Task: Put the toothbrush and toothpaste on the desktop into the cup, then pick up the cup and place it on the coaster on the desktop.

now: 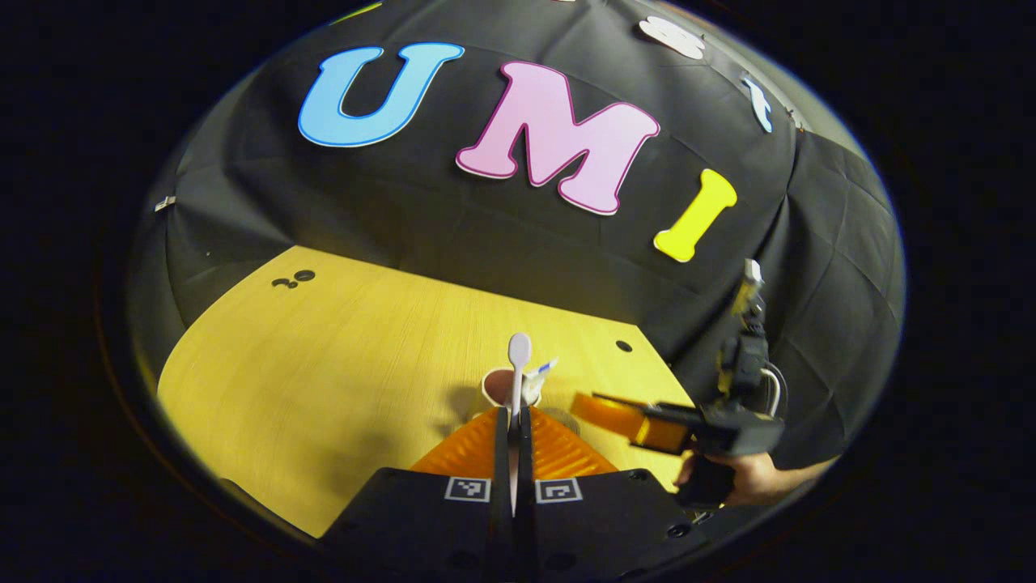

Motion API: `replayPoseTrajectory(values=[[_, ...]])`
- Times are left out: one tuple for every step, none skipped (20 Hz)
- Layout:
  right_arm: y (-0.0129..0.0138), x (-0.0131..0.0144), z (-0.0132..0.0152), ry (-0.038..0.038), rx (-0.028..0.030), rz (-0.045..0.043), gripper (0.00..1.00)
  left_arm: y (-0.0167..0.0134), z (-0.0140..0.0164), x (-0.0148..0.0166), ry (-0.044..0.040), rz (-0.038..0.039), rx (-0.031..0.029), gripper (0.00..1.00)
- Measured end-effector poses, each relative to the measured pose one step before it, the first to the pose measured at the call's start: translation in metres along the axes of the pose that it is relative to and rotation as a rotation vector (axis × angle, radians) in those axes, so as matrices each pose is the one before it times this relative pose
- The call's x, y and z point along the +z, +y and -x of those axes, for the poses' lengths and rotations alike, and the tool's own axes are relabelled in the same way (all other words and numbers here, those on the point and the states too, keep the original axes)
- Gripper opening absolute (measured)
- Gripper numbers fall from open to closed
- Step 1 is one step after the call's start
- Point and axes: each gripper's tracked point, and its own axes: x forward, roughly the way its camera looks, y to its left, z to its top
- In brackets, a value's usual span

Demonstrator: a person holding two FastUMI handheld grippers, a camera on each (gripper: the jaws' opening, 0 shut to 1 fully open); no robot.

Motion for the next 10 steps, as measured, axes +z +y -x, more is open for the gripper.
replayPoseTrajectory(values=[[-0.00586,-0.00917,0.01650,0.01363,-0.01276,-0.00847,0.52,-0.00037,-0.00842,0.00695,-0.01874,-0.00252,-0.00326,0.06],[-0.00575,-0.00712,0.01239,0.01329,-0.00951,-0.00640,0.52,0.00029,-0.00855,0.00729,-0.01693,-0.00337,-0.00490,0.06],[-0.00885,-0.01150,0.01582,0.01684,-0.01718,-0.00335,0.52,-0.00114,-0.01282,0.00967,-0.02850,-0.00809,-0.01369,0.06],[-0.00670,-0.00803,0.01113,0.01352,-0.01463,-0.00010,0.52,-0.00007,-0.00731,0.00653,-0.01493,-0.00208,-0.01054,0.06],[-0.01128,-0.01077,0.01467,0.01889,-0.02265,-0.00400,0.52,-0.00110,-0.00857,0.00575,-0.01895,-0.00091,-0.01569,0.06],[-0.00911,-0.00553,0.01142,0.00806,-0.02126,-0.00911,0.52,-0.00126,-0.01133,0.00783,-0.03401,-0.00481,-0.01132,0.06],[-0.00825,-0.00524,0.01195,0.00539,-0.02393,-0.00763,0.52,-0.00252,-0.00928,0.00724,-0.02871,-0.00628,-0.01360,0.06],[-0.00740,-0.00252,0.00877,-0.00217,-0.01906,-0.00062,0.52,-0.00256,-0.01152,0.00927,-0.03211,-0.01589,-0.01502,0.06],[-0.00736,-0.00197,0.00732,0.00076,-0.02012,-0.00087,0.52,0.00037,-0.01003,0.00433,-0.02093,-0.02209,-0.00254,0.06],[-0.00502,-0.00192,0.00497,0.00149,-0.01337,-0.00445,0.52,0.00050,-0.00614,0.00217,-0.01358,-0.01610,-0.00295,0.06]])
